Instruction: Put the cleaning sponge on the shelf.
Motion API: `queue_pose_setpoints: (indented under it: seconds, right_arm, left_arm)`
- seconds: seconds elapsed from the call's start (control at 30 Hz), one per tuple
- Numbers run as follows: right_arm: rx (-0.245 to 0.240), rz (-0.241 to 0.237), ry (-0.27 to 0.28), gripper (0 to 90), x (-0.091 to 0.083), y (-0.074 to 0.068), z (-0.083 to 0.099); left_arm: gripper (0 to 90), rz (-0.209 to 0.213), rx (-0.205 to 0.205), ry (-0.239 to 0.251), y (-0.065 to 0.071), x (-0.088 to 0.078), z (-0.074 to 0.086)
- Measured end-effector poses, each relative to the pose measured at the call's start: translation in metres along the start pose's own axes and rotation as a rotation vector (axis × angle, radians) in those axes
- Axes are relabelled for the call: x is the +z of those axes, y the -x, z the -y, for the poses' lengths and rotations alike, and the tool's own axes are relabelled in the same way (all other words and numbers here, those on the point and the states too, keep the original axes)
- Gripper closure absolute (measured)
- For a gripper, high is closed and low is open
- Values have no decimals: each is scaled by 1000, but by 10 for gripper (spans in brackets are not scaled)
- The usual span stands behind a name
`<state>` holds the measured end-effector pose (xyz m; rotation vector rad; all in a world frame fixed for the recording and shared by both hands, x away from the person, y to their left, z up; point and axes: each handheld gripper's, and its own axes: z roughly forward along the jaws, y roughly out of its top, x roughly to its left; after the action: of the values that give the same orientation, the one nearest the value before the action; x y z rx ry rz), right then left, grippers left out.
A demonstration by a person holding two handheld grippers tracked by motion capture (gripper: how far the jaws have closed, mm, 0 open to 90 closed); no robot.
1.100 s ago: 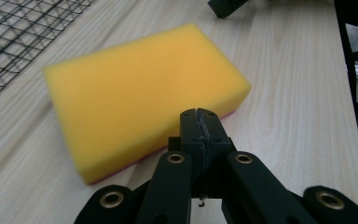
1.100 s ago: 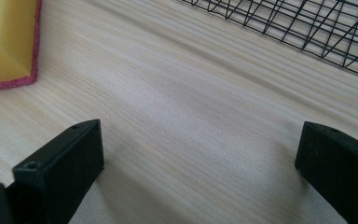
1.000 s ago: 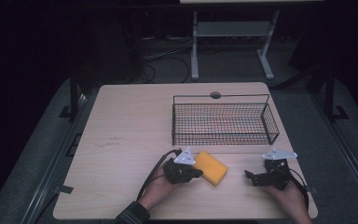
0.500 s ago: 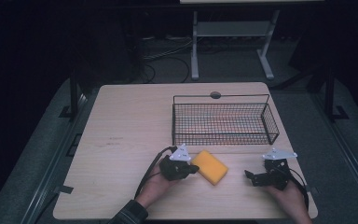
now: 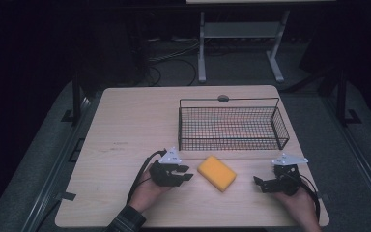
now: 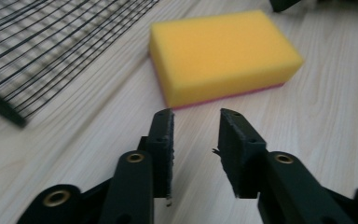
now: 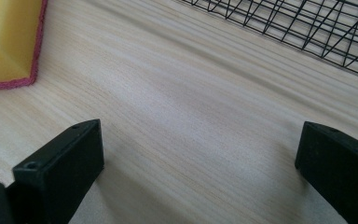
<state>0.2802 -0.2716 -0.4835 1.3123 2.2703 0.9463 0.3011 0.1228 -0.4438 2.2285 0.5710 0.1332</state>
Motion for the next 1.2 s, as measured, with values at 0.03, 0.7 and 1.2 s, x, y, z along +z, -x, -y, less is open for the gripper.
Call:
queue_pose_setpoints:
  seconds: [0.03,0.7,1.2]
  right_arm:
    - [0,0,0,4,0,0,0]
    - [0,0,0,4,0,0,0]
    - [2,1,1,4,0,0,0]
  left_arm:
    - [593,-15,-4,-4,-2,-6,4]
    - [243,-176,-93,-15,-19,-53,48]
    - [131,-239,-139,-45,-29,-70,85]
